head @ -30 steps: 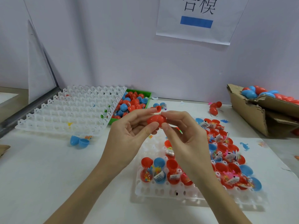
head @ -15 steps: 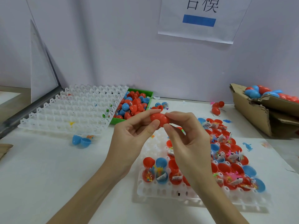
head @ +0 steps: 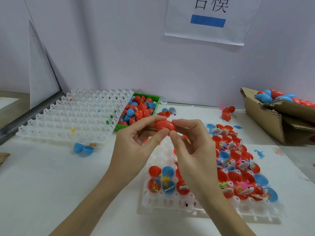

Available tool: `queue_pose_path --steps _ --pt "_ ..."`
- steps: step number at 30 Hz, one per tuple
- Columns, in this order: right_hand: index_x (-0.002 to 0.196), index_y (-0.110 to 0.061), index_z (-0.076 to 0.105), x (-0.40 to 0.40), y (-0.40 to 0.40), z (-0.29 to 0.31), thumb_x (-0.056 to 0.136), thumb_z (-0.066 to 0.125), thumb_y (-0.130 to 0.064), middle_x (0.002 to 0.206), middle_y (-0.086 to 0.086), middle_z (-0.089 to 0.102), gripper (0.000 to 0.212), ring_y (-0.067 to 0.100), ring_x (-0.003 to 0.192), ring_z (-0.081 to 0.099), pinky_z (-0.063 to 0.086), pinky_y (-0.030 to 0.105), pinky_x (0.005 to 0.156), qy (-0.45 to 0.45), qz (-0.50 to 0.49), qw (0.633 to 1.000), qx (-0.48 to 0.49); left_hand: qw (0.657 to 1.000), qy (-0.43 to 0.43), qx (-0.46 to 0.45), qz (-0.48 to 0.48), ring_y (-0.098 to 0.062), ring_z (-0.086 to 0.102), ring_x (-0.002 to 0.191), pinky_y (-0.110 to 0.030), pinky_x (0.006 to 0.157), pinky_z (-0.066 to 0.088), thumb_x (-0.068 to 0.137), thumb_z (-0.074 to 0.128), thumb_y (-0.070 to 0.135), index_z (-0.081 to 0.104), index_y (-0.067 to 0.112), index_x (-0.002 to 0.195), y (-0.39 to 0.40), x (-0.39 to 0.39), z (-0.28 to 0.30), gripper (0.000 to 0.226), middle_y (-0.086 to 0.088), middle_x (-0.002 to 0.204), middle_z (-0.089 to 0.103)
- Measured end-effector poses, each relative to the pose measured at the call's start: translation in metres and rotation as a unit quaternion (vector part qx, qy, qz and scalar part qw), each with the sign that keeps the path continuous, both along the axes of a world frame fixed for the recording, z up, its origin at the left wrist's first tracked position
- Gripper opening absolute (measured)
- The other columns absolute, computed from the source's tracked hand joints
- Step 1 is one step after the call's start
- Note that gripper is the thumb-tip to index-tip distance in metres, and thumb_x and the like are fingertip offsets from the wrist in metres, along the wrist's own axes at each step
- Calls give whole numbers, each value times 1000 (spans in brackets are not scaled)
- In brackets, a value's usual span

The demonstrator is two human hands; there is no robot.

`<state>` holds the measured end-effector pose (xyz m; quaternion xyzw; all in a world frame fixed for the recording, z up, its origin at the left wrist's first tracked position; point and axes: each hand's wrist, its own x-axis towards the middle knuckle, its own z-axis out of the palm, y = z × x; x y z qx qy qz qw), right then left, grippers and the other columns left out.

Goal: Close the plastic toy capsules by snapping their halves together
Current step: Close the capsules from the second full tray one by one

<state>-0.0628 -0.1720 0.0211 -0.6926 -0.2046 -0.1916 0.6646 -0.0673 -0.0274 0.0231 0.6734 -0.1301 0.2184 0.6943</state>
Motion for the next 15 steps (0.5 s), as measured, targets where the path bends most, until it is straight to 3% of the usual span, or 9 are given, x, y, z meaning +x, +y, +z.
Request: queue_pose_path --steps 8,11,15 --pt "110 -21 65 0 -1 1 95 70 -10 103 -19 71 19 5 107 69 54 11 84 28 15 999 10 980 -84 145 106 -21 71 105 -28 88 60 97 70 27 71 17 122 -3 1 -13 27 6 109 72" --pt "110 -24 68 0 -2 1 92 72 -21 104 -16 74 18 4 103 71 54 10 79 119 44 991 39 960 -121 223 118 -17 64 114 -26 92 56 101 62 23 66 17 128 -2 5 -17 28 3 116 64" --pt "104 -30 76 3 -6 6 86 76 -31 107 -10 77 17 7 104 73 55 11 78 229 125 959 113 955 -127 256 77 -16 57 121 -17 96 48 103 58 24 56 29 135 5 7 -15 33 7 124 56"
